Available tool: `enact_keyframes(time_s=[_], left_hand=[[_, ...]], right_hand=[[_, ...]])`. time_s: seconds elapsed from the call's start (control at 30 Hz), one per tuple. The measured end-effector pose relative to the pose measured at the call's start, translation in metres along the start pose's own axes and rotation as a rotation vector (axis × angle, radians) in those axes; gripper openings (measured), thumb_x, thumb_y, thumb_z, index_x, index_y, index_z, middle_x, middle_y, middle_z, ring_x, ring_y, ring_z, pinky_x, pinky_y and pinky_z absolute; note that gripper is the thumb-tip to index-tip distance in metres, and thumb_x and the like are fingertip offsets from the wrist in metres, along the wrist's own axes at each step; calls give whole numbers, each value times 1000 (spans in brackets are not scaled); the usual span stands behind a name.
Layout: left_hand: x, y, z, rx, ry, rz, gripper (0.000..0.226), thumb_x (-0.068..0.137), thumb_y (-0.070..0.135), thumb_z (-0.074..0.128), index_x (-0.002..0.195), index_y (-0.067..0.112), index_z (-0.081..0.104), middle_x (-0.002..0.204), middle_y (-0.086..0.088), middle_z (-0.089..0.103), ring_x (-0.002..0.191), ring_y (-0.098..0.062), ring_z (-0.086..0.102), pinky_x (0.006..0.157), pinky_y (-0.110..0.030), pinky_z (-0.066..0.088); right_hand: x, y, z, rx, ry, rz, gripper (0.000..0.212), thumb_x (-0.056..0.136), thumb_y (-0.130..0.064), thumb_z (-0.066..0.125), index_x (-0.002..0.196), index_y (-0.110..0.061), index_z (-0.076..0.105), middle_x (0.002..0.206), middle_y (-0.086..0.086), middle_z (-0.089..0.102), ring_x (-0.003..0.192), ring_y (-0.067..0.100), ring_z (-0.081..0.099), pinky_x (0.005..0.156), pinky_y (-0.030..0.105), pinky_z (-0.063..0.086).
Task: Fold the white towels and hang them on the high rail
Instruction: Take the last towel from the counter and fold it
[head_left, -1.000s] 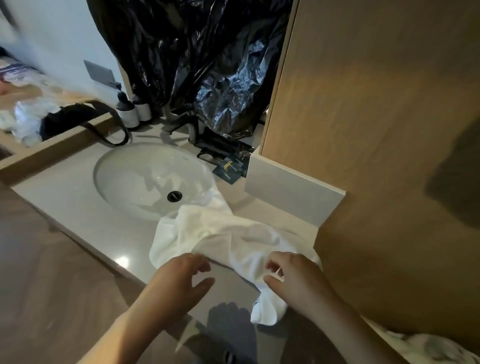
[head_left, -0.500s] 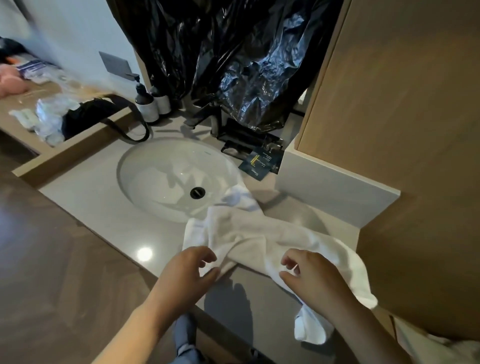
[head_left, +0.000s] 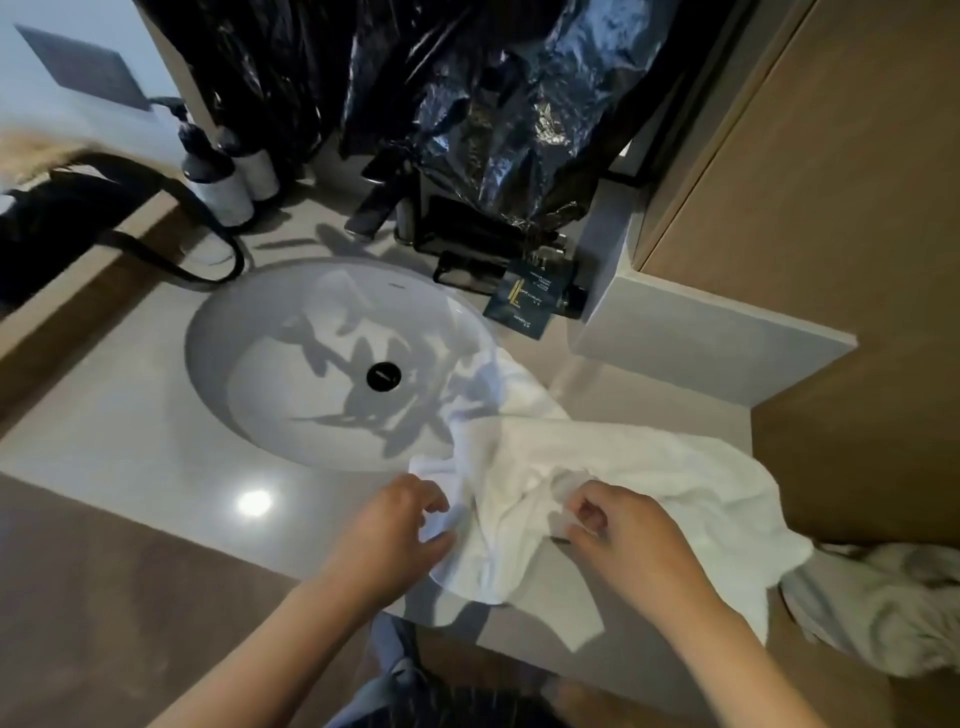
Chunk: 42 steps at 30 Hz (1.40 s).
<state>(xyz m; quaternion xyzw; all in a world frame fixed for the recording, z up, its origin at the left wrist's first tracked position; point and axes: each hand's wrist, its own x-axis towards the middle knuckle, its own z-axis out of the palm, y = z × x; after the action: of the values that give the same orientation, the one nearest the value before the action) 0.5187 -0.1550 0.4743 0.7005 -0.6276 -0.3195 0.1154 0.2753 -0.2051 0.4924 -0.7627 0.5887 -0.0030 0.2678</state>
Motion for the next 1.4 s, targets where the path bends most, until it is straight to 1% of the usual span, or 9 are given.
enact_keyframes(time_s=[0.23,0.37,0.47,0.67,0.87,1.07,1.2,1.3,1.4], left_hand=[[7,-4,9,-24,95,-32,37,86,39,68,118,22,62,121,3,48,99,-14,55,83,-19,41],[4,-7,7,-33,114,-59,34,85,37,71,114,21,66,121,4,52,93,-11,59,81,-16,43],[1,-9,11,-54,112,-78,37,84,36,71,117,21,64,119,4,53,89,-8,58,77,-13,41],[8,-11,20,-312,163,-242,60,85,37,71,135,16,46,117,-3,57,94,-19,62,86,-40,54],[26,-14,22,-177,113,-207,47,85,38,70,125,19,54,87,3,58,71,-6,54,59,-17,41],[27,-17,25,-137,126,-203,21,88,31,66,80,13,59,79,-1,54,65,-12,48,55,-19,33],[20,-15,21,-331,199,-207,23,91,28,64,78,9,63,70,-11,61,62,-18,52,57,-29,42],[16,-11,14,-385,263,-179,29,90,31,65,72,8,61,61,-4,54,53,-7,44,51,-18,35],[11,-2,5,-396,295,-143,20,89,29,65,76,15,62,60,-1,56,53,-8,48,51,-20,39]], right_hand=[[-7,4,6,49,8,24,13,91,-35,61,88,-23,57,83,-8,60,76,9,57,69,26,48],[-6,8,4,82,15,5,14,92,-39,61,94,-25,61,88,-11,63,81,7,59,74,28,52],[-4,5,7,94,6,-50,11,92,-40,61,98,-30,60,89,-16,59,81,2,57,71,19,49],[1,-1,18,166,-36,-110,17,93,-36,63,109,-31,60,100,-20,53,85,-12,51,74,9,43],[7,-2,19,195,-45,-128,22,93,-36,63,114,-30,59,110,-15,54,99,-1,55,85,18,48],[4,-6,20,282,-76,-236,21,91,-35,63,112,-35,60,108,-25,53,98,1,56,84,23,50],[3,-9,30,278,-116,-269,30,85,-39,67,114,-39,60,95,-24,52,91,1,56,78,18,49],[5,-7,37,227,-138,-280,39,83,-46,68,121,-39,59,112,-28,53,100,-5,54,86,13,44],[8,-2,38,217,-148,-269,41,85,-45,68,124,-33,61,123,-22,53,106,-4,53,95,17,44]])
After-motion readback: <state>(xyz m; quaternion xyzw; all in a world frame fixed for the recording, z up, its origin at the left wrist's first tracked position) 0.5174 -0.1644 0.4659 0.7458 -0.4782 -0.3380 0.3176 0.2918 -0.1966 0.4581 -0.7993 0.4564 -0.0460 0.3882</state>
